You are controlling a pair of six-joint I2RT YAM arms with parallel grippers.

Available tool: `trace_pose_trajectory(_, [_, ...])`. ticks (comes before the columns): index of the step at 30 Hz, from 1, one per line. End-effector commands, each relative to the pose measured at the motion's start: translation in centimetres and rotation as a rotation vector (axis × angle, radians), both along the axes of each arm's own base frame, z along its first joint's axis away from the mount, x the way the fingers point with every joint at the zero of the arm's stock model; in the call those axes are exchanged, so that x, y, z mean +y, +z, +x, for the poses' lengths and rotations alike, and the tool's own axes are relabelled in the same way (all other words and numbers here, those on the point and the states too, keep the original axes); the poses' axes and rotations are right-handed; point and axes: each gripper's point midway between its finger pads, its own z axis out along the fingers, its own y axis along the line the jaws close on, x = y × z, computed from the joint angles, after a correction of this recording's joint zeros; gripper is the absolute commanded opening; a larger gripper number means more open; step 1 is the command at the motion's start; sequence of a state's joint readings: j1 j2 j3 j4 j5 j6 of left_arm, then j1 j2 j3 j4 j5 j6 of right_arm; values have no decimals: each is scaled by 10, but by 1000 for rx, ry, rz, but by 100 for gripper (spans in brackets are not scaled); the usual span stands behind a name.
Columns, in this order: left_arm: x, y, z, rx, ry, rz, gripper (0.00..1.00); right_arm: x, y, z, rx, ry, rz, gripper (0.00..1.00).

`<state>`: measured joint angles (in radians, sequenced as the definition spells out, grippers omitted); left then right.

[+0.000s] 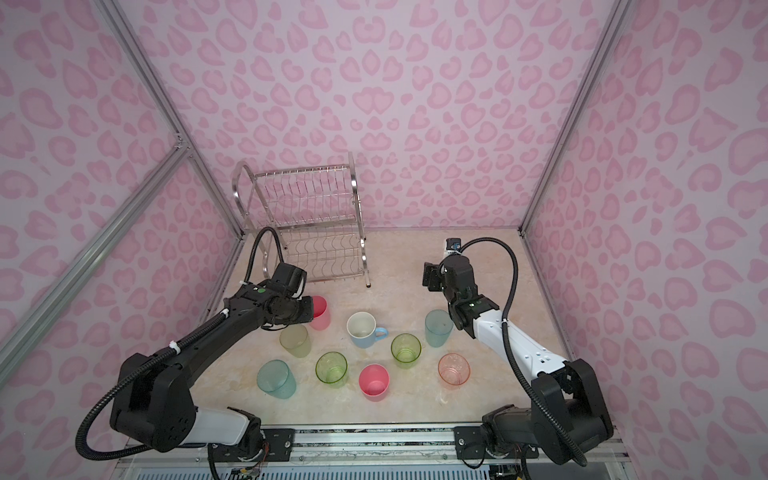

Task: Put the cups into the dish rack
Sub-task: 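Reach the left gripper over the pink cup while the right arm rises, then grasp the pink cup rim with the left gripper and lift it up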

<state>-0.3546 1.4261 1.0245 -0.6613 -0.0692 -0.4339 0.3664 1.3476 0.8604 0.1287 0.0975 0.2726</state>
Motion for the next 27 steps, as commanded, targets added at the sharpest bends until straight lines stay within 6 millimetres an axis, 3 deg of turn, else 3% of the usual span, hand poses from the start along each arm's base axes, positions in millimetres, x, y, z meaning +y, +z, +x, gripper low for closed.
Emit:
trace_pose_trajectory(1, [3,-1,0,3,4,24,37,1,-2,1,4,2,-2,81])
trace_pose_trajectory(15, [3,-1,4,-1,-7,32,18,-2,-1,-3,3,-5,-8,81])
trace_pose_trajectory(27, [0,22,8,-72,-11,5,3,-3,1,-2,1,-14,-2,81])
